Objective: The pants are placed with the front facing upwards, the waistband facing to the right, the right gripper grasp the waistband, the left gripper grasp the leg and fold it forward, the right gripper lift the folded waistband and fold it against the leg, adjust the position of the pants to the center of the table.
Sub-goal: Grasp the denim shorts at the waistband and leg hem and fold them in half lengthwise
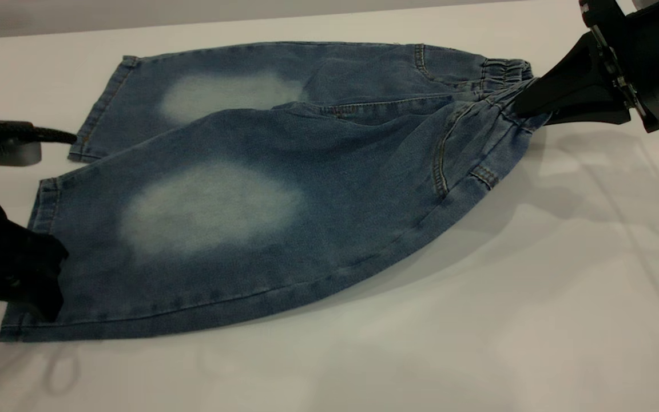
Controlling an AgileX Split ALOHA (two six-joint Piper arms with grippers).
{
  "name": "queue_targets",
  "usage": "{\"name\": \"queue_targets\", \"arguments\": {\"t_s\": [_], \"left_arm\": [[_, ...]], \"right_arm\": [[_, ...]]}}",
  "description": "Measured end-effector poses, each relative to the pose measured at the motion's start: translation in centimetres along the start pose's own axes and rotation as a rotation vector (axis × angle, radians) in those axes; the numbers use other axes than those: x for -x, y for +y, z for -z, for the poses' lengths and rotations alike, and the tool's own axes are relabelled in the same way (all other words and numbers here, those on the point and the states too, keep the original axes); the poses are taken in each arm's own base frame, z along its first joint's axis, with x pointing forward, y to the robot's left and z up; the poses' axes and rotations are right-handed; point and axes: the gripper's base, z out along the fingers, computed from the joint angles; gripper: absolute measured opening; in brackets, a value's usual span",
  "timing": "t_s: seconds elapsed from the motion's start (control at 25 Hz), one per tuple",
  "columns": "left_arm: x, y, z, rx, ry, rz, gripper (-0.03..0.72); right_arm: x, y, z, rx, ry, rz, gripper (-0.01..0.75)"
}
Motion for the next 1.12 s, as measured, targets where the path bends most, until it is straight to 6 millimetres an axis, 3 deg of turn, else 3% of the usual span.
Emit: {"name": "queue_targets", "arguments": {"t_s": [0.48, 0.64, 0.76, 1.0, 1.12], "left_arm": [[-0.2, -0.1, -1.6, -0.005, 0.029, 0.002, 0.535], [-0.1, -0.1, -1.6, -0.007, 0.020, 0.002, 0.494], [0.0, -0.2, -1.7, -0.010, 0.005, 0.009, 0.414], [0.1, -0.2, -1.7, -0.012, -0.007, 0.009, 0.158], [0.1, -0.2, -1.7, -0.012, -0.007, 0.008, 0.064]], "right_arm": [[0.0, 0.0, 0.0, 0.002, 0.001, 0.004, 0.037], [0.0, 0.0, 0.0, 0.002, 0.001, 0.003, 0.037], [0.0, 0.0, 0.0, 0.002, 0.001, 0.003, 0.037], [0.0, 0.0, 0.0, 0.005, 0.002, 0.003, 0.037], [0.0, 0.0, 0.0, 0.004, 0.002, 0.003, 0.037]]}}
